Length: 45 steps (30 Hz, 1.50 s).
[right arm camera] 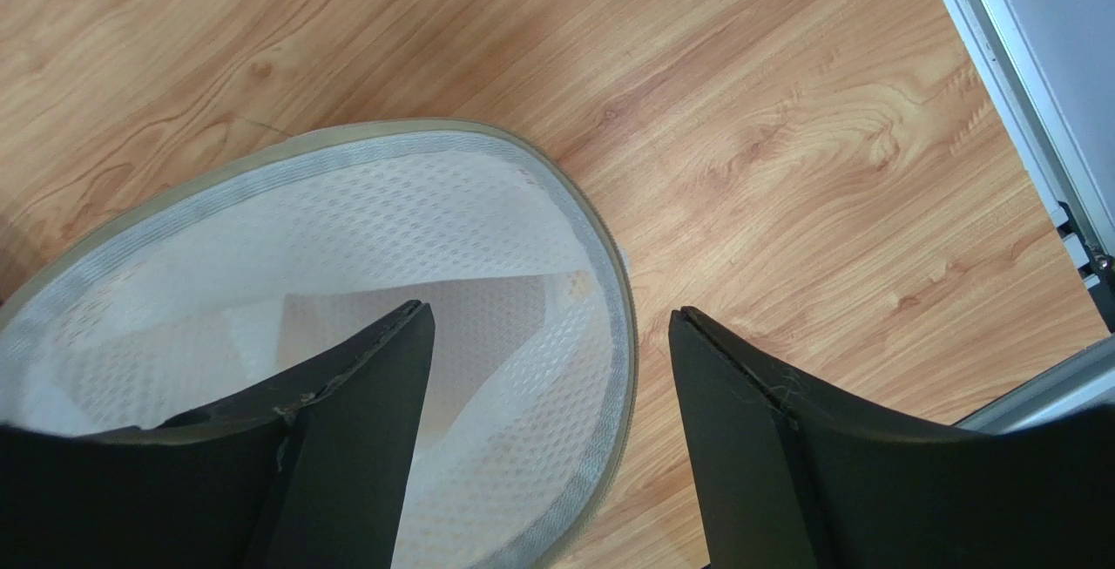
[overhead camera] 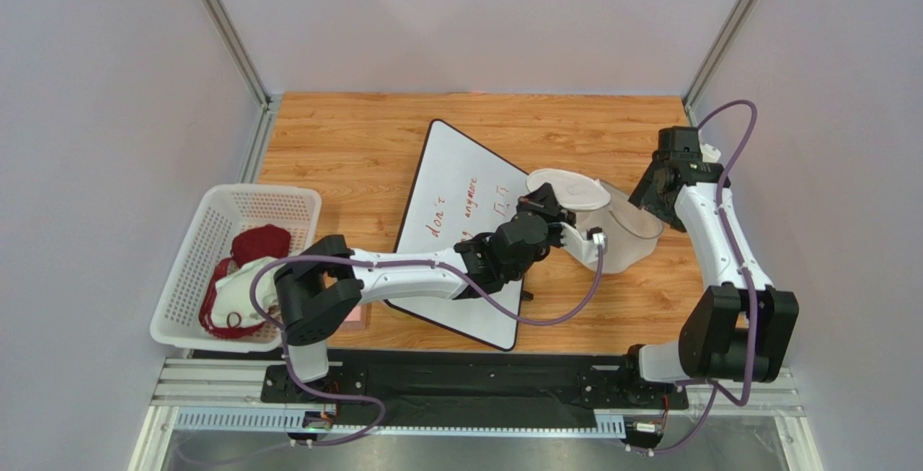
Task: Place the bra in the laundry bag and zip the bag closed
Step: Open the laundry bag at the center of the board.
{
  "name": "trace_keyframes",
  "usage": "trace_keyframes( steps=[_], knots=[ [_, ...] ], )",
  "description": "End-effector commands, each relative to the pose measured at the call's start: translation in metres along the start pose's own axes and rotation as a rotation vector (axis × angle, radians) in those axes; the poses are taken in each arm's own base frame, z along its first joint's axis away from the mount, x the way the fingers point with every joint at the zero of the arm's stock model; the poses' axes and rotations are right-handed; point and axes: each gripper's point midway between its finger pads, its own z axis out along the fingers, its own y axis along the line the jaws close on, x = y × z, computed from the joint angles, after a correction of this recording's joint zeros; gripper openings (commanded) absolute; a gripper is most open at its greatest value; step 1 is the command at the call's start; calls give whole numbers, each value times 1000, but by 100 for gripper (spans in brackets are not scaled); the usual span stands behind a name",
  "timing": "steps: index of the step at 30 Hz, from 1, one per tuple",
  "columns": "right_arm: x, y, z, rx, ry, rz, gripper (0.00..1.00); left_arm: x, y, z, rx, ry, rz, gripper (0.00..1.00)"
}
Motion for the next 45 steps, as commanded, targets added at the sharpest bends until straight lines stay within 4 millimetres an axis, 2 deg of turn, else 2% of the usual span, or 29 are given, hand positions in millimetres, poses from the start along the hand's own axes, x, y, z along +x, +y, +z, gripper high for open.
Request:
trace_keyframes(
  steps=[1, 5, 9, 12, 13, 14, 16, 18, 20, 21, 22, 23, 24, 25, 27, 30, 33, 35, 37, 40, 41, 42, 43, 44, 45],
  knots=[
    [-4, -5, 17, 39, 11, -4, 70, -11, 49, -14, -108, -51, -77, 0],
    [-3, -1, 32, 19, 25, 8, 66, -13, 51, -16, -106, -64, -85, 0],
    [-16, 2, 33, 9, -19, -12, 48, -13, 49, -18, -98, -73, -79, 0],
    [-27, 22, 24, -104, -54, 6, 23, -14, 49, -20, -88, -90, -94, 0],
    [-29, 26, 21, -125, -57, 18, 4, -15, 48, -20, -86, -91, -96, 0],
    [-35, 31, 13, -157, -69, 30, 0, -14, 48, -21, -86, -88, -97, 0],
    [-41, 35, 3, -184, -86, 36, 0, -13, 47, -21, -82, -86, -99, 0],
    [-53, 32, -15, -193, -134, 43, 0, -12, 46, -22, -78, -90, -105, 0],
    [-58, 19, -30, -157, -179, 54, 0, -13, 47, -22, -78, -94, -122, 0],
    [-59, 13, -32, -136, -195, 54, 1, -12, 47, -22, -77, -94, -124, 0],
    [-59, 7, -32, -113, -205, 56, 8, -13, 46, -21, -74, -94, -124, 0],
    [-59, 2, -31, -94, -210, 62, 23, -12, 44, -20, -72, -92, -121, 0],
    [-54, -3, -24, -86, -190, 68, 50, -12, 43, -19, -68, -90, -119, 0],
    [-51, -3, -19, -90, -169, 79, 60, -12, 42, -19, -68, -90, -117, 0],
    [-36, 3, -1, -132, -87, 88, 69, -12, 42, -18, -68, -88, -107, 0],
    [-24, 7, 16, -147, -26, 78, 72, -11, 42, -19, -67, -86, -110, 0],
    [-13, 12, 31, -182, 10, 85, 71, -13, 42, -19, -62, -94, -121, 0],
    [4, 17, 43, -215, 69, 86, 70, -13, 40, -18, -56, -95, -121, 0],
    [10, 16, 54, -208, 81, 86, 66, -13, 41, -19, -56, -95, -128, 0],
    [11, 23, 59, -238, 83, 81, 59, -13, 40, -20, -54, -96, -136, 0],
    [9, 22, 59, -228, 79, 82, 55, -14, 41, -20, -54, -99, -143, 0],
    [8, 19, 55, -213, 78, 76, 38, -14, 42, -21, -56, -101, -147, 0],
    [2, 7, 54, -140, 46, 72, 30, -14, 42, -21, -53, -100, -150, 0],
    [-12, 12, 37, -143, -13, 55, 16, -15, 42, -21, -52, -103, -153, 0],
    [-13, 9, 27, -118, -30, 45, 10, -15, 43, -22, -52, -109, -161, 0]
  ],
)
